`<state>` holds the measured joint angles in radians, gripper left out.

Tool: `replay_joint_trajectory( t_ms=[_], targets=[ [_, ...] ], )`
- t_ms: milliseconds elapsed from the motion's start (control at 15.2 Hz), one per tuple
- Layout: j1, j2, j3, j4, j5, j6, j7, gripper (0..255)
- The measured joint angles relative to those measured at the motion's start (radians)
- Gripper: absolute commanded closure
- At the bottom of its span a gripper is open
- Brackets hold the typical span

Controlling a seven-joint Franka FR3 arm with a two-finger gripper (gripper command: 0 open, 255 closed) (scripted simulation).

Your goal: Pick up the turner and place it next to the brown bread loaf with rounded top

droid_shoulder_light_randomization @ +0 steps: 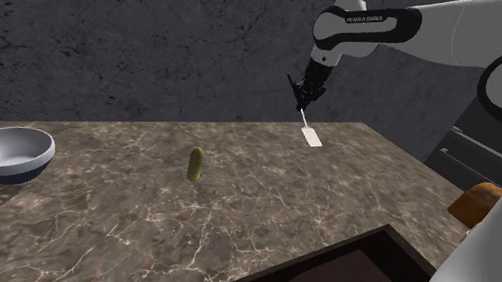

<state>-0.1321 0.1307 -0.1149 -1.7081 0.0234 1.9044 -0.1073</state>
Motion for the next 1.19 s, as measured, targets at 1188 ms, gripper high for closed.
replay_joint_trajectory(
  t_ms=[1188],
  targets=[
    [-0.039,-0.244,-0.04,-0.153,-0.029,-0.09,-0.071,255]
  ],
)
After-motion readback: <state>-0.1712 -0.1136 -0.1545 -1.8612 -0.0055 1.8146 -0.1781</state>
